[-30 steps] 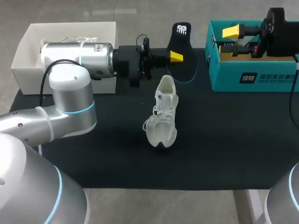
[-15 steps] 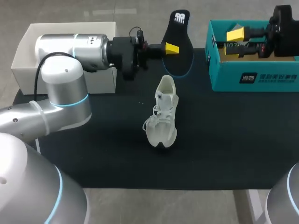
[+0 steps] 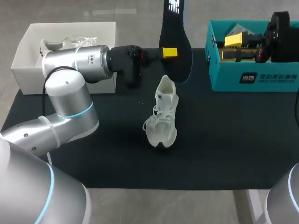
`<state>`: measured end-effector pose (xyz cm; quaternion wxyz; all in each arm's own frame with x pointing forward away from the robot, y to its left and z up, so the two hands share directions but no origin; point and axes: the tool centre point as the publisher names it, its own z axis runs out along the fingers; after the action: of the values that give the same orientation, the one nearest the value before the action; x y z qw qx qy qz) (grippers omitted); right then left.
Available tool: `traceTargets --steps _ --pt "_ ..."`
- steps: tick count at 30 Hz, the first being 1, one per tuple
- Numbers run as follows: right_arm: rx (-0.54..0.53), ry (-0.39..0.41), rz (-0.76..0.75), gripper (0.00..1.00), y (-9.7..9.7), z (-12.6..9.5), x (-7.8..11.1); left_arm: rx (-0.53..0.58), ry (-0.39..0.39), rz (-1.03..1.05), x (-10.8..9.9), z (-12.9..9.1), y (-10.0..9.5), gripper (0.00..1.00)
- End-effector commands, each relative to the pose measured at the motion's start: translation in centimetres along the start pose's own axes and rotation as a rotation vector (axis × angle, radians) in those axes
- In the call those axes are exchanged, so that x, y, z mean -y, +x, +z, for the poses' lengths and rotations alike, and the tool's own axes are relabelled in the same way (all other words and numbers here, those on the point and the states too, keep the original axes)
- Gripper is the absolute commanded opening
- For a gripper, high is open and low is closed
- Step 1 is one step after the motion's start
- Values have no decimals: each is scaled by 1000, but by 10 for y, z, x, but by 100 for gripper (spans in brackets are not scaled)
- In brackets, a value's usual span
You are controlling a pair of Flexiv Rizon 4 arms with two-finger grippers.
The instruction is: Take the shoe out of the shoebox, open the shoe tongue, remove and reinsert the insole, then place the shoe into the shoebox
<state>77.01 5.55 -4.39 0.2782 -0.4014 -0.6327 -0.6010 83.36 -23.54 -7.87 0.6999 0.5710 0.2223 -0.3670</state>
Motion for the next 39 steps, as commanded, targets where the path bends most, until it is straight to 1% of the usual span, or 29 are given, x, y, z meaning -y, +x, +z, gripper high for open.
traceTargets --steps 1,2,3,4,5,6,8,11,13,14,15,25,30,31,32,33,34,35,36,37,39 --pt "-1 -15 0 100 -1 3 5 79 4 109 -11 3 -7 0" --pt "0 -16 1 100 -2 4 6 90 32 154 -13 3 -11 0" --pt "-1 -18 3 100 -2 4 7 81 47 146 -13 4 -15 0" --pt "-2 -21 5 100 -2 5 8 55 35 84 -13 3 -19 0" --pt "-3 -22 7 100 -2 6 9 41 -29 -116 -17 4 -26 0" --pt "-6 -22 9 100 -2 7 9 31 -18 -200 -16 3 -32 0" --pt "-9 -21 10 100 -2 8 10 -13 19 -274 -14 2 -39 0" --pt "-14 -21 11 100 -3 10 10 -85 43 -313 -13 -1 -41 0" --pt "-17 -28 8 100 -4 11 9 -93 57 -284 -14 -3 -40 0" --pt "-19 -29 8 100 -4 12 9 -94 49 -266 -15 -4 -40 0" --pt "-20 -30 7 100 -4 12 9 -70 75 -169 -16 -5 -40 0" --pt "-10 -54 -37 100 -3 13 12 -70 75 -169 -16 -5 -40 0" --pt "-19 -11 5 100 -5 18 24 -70 75 -169 -16 -5 -40 0" --pt "-23 -2 12 100 -5 20 25 -144 113 -343 -13 -6 -34 0" --pt "-26 0 15 100 -5 21 26 -114 74 -514 -13 -9 -33 0" --pt "-28 1 15 100 -6 22 26 -135 95 -688 -13 -12 -31 0" --pt "-30 1 15 100 -6 23 26 -116 96 -878 -11 -15 -30 0" --pt "-34 0 15 100 -7 24 26 -112 60 -1042 -12 -18 -27 0" --pt "-36 -2 14 100 -8 25 26 -109 75 -1189 -11 -20 -25 0" --pt "-39 -6 12 100 -8 26 26 -83 53 -1320 -11 -22 -25 0" --pt "-45 -9 9 100 -8 29 25 -24 51 -1389 -12 -23 -27 0"
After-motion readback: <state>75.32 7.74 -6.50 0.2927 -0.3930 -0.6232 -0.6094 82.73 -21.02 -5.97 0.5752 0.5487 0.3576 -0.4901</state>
